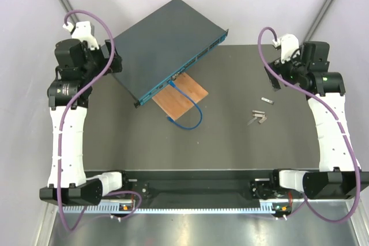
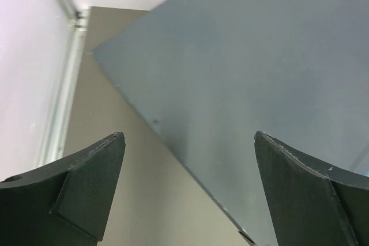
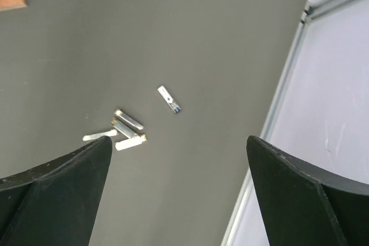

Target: Insert the plug into the switch port

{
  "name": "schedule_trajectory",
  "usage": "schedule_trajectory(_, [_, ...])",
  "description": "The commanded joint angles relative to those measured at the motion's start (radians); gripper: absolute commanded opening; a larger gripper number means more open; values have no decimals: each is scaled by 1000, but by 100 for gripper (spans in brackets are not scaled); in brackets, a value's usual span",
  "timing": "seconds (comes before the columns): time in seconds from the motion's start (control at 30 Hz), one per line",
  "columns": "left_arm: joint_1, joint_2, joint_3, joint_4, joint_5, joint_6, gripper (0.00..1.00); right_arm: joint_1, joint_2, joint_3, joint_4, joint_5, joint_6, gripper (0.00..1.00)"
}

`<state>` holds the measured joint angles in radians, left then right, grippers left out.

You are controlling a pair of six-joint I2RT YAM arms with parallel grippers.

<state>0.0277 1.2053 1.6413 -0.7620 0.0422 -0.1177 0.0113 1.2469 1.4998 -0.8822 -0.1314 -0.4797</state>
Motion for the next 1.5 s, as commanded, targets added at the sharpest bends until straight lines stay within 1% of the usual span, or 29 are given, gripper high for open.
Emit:
schedule_trajectory(0.0, [0, 20, 31, 52, 117, 26, 99, 7, -4, 10, -9, 87, -13, 100])
schedule_trajectory(0.03, [1, 42, 44, 34, 137, 26, 99, 7, 6, 29, -26, 108, -14, 100])
schedule_trajectory(0.1, [-2, 69, 90, 9, 224, 41, 99, 6, 34, 48, -82, 102, -81, 100])
schedule_trajectory(0.2, [-2, 99, 117, -8, 323, 73, 99, -4, 92, 59, -107, 113, -187, 100])
schedule_trajectory(0.23, [-2, 99, 115, -2, 349, 87, 99, -52, 109, 62, -103, 111, -212, 100])
schedule_trajectory(0.33, [-3, 103, 115, 21, 384, 102, 99, -114, 190, 74, -87, 69, -267, 100])
schedule_trajectory(0.37, [-3, 109, 132, 12, 403, 108, 99, -120, 213, 68, -95, 59, -310, 100])
schedule_trajectory(0.4, [-3, 115, 141, -3, 445, 157, 99, -129, 250, 57, -95, 49, -329, 100])
schedule_trajectory(0.43, [-3, 126, 147, -3, 456, 167, 99, -134, 267, 36, -92, 43, -359, 99])
schedule_trajectory(0.5, [-3, 123, 135, 15, 469, 177, 99, -143, 316, 10, -67, 18, -382, 97])
schedule_trajectory(0.53, [-3, 113, 124, 47, 498, 178, 99, -148, 333, -15, -60, 1, -398, 97])
schedule_trajectory(0.63, [-8, 96, 78, 93, 568, 176, 99, -160, 405, -33, -38, -66, -450, 91])
schedule_trajectory(0.77, [-15, 86, 32, 122, 599, 194, 97, -188, 500, -26, 9, -163, -488, 87])
schedule_trajectory(0.8, [-15, 85, 26, 127, 605, 202, 96, -200, 509, -26, 14, -213, -505, 87])
schedule_trajectory(0.9, [-14, 74, 9, 167, 643, 199, 95, -201, 555, -26, 34, -235, -557, 85])
schedule_trajectory(1.0, [-15, 63, -12, 213, 639, 165, 95, -198, 597, -23, 69, -228, -577, 83])
schedule_trajectory(1.03, [-15, 62, -20, 222, 639, 159, 95, -197, 615, -1, 68, -224, -586, 80])
schedule_trajectory(1.07, [-17, 62, -26, 242, 640, 155, 95, -197, 647, 11, 55, -218, -589, 75])
schedule_trajectory(1.27, [-18, 54, -74, 316, 660, 121, 94, -178, 724, 20, 75, -128, -629, 63])
schedule_trajectory(1.47, [-23, 65, -81, 331, 667, 119, 93, -169, 738, -12, 135, -125, -637, 57])
